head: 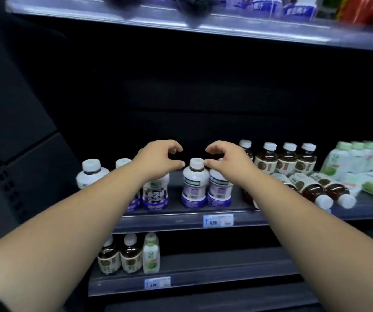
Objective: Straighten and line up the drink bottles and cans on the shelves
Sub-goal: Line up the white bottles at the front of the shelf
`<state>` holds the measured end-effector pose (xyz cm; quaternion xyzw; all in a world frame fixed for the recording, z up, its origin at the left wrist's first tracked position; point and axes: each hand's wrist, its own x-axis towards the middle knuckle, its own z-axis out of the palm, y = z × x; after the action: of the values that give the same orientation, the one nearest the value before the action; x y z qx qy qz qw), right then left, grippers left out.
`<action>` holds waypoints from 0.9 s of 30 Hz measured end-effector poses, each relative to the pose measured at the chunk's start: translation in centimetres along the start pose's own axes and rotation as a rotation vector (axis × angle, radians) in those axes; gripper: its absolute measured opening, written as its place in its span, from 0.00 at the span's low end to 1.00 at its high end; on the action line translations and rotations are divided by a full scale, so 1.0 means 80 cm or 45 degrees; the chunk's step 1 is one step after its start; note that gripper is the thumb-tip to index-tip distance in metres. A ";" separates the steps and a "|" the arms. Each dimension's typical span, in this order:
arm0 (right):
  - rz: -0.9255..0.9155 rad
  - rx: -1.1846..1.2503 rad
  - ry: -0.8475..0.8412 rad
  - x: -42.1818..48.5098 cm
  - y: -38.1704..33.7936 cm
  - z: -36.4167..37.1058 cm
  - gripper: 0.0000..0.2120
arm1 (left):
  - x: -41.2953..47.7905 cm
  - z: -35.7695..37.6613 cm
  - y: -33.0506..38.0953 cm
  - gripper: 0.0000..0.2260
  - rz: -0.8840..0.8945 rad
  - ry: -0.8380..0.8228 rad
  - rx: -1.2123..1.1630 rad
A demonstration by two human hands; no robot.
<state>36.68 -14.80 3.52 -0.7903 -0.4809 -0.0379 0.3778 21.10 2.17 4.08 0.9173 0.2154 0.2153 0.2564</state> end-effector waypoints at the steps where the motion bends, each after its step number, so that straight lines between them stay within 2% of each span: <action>1: 0.023 -0.049 -0.020 -0.002 0.011 -0.007 0.16 | 0.003 0.009 0.009 0.19 0.016 -0.015 0.037; 6: 0.148 -0.139 -0.185 -0.007 0.051 -0.018 0.24 | 0.015 0.039 0.032 0.21 -0.005 -0.112 0.062; 11: 0.170 -0.111 -0.114 -0.009 0.061 -0.007 0.16 | 0.038 0.049 0.034 0.20 0.064 -0.221 0.098; 16: 0.309 -0.015 -0.109 -0.006 0.063 0.003 0.11 | 0.058 0.053 0.029 0.19 0.190 -0.385 0.217; 19: 0.342 0.022 -0.090 -0.004 0.065 0.006 0.07 | 0.062 0.054 0.033 0.18 0.231 -0.324 0.456; 23: 0.298 0.066 -0.080 0.002 0.065 0.007 0.05 | 0.056 0.048 0.037 0.22 0.043 -0.150 0.707; 24: 0.279 0.069 -0.079 0.004 0.065 0.007 0.06 | 0.056 0.046 0.032 0.23 0.007 -0.156 0.676; 27: 0.233 0.132 -0.088 0.004 0.066 0.007 0.08 | 0.049 0.037 0.014 0.20 0.006 -0.297 0.289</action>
<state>40.83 -15.51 0.34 -0.8112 -0.4208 0.0489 0.4032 26.10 2.16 3.56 0.9597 0.2052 0.0822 0.1738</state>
